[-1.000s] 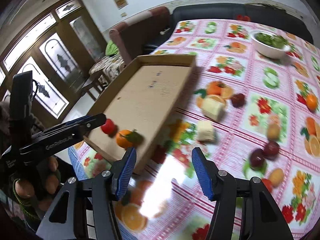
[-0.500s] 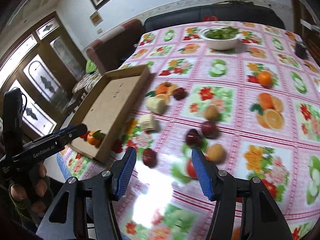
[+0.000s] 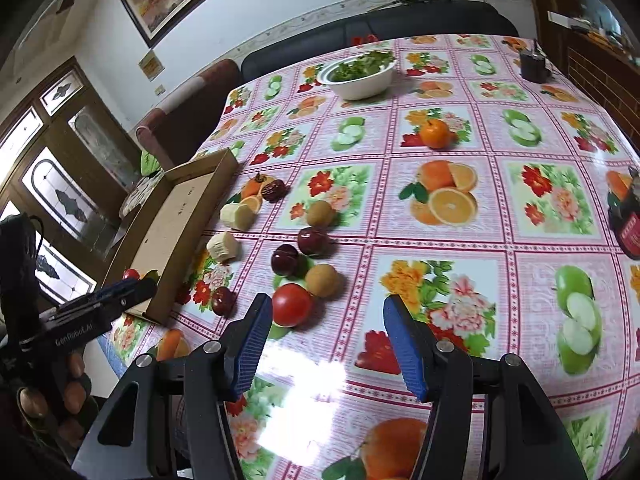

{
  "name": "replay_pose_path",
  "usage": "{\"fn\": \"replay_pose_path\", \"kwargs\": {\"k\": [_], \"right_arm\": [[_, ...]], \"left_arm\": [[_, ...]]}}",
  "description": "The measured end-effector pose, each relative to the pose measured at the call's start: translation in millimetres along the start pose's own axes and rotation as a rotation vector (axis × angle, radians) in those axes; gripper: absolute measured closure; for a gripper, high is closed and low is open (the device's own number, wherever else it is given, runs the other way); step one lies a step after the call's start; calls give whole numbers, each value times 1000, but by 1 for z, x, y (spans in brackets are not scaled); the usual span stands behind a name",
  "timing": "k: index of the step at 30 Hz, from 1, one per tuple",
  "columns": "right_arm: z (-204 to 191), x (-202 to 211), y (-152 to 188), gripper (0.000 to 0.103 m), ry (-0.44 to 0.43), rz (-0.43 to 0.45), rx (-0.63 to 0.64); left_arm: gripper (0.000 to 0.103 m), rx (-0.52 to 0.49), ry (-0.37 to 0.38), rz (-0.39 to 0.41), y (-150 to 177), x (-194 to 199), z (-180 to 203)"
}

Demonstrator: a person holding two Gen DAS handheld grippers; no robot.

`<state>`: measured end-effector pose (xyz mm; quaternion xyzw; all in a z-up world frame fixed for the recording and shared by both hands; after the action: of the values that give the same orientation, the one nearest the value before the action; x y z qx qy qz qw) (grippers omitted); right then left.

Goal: Organize fruits
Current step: 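Move both open tools back out of the box toward the fruits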

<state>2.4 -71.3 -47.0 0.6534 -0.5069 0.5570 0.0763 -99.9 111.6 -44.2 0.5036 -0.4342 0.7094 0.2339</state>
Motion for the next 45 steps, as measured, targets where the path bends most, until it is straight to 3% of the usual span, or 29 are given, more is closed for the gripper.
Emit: {"fn": "replay_pose_path", "kwargs": {"k": [22,33,40,45], "right_arm": [[36,10,-14,43,68,55,-61],[78,-9,-100,43,131,108,-96],[100,-54,-145,43,208,69,-99],[108,-85,-163,43,257,26,-80]], "left_arm": [[57,-26,88,-69,12,-31,22],[57,-5,107,-119,1,-62,23],[57,-8,155,-113,-3,-65,24],[57,-6,145,-89,-8,-67,23]]}}
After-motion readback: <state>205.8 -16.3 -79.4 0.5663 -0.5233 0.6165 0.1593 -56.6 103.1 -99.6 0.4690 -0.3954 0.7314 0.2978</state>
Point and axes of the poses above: each gripper's, at about its wrist camera, not at the fingertips, and x roughly against the way its jaws point, z to its right, y to its underside, the point moved 10 cm from there along -x, roughly the way its jaws point, and after that the axes turned 11 degrees about -z, right-handed, at the moved point
